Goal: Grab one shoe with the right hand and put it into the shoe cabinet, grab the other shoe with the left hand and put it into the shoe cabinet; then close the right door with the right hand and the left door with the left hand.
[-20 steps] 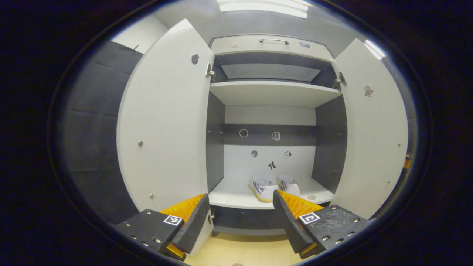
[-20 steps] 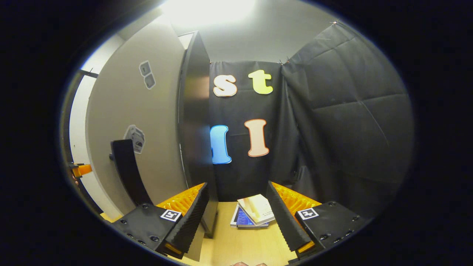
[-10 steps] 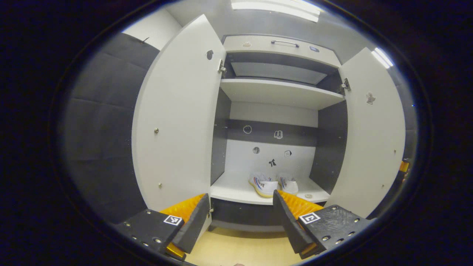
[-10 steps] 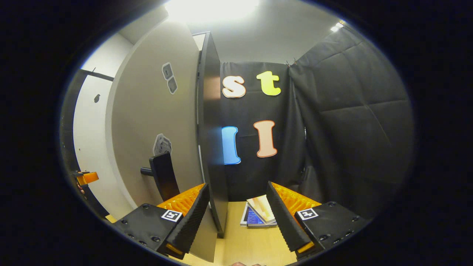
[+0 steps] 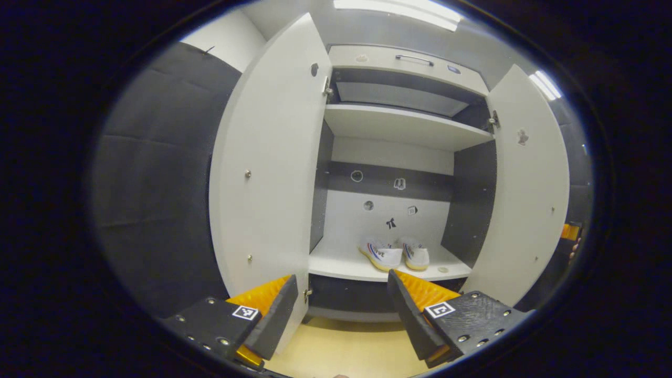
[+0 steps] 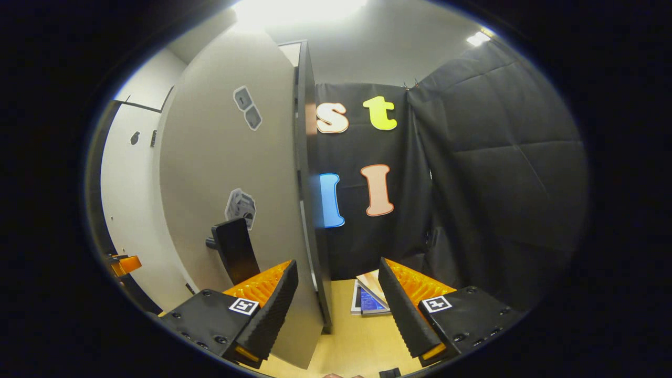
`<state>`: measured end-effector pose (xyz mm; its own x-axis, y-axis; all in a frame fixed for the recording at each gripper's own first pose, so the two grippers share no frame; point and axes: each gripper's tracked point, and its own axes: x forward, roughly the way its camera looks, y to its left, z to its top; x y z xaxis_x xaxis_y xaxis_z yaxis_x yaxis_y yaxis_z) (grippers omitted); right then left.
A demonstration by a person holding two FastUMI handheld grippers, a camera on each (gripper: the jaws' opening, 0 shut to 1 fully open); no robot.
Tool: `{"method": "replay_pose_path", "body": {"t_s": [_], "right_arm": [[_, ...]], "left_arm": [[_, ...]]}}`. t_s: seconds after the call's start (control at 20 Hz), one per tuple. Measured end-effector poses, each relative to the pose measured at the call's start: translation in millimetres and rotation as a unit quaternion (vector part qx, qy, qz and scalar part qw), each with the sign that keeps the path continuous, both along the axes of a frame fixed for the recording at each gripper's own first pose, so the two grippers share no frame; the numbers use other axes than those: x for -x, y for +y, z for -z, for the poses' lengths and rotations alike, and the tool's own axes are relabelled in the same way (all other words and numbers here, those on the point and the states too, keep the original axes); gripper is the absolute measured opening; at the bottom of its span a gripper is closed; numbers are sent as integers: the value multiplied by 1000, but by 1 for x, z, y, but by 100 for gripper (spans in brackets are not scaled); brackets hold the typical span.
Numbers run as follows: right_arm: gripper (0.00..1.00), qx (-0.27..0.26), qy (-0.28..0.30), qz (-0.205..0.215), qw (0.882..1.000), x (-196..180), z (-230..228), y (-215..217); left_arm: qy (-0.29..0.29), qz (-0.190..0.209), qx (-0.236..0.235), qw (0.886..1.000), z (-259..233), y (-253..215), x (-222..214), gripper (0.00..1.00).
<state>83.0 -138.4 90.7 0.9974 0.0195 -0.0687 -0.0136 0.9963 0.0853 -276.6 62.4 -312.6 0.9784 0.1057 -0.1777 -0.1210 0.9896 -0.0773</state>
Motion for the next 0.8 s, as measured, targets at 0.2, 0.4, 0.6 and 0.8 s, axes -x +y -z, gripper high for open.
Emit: {"method": "replay_pose_path", "body": {"t_s": [0.2,0.4,0.6,0.8], "right_arm": [[97,-2,-3,-8,1000,-4,0,39],[97,2,-10,-19,1000,-11,-1,76],[98,-29,-12,-48,998,-20,-10,115],[98,-22,-26,-55,998,-12,-7,135]], "left_arm": [[6,-2,25,1000,7,19,11,100],[7,-5,31,999,10,41,21,100],[-5,10,45,999,7,52,37,100],[-20,13,33,999,4,65,60,100]]}}
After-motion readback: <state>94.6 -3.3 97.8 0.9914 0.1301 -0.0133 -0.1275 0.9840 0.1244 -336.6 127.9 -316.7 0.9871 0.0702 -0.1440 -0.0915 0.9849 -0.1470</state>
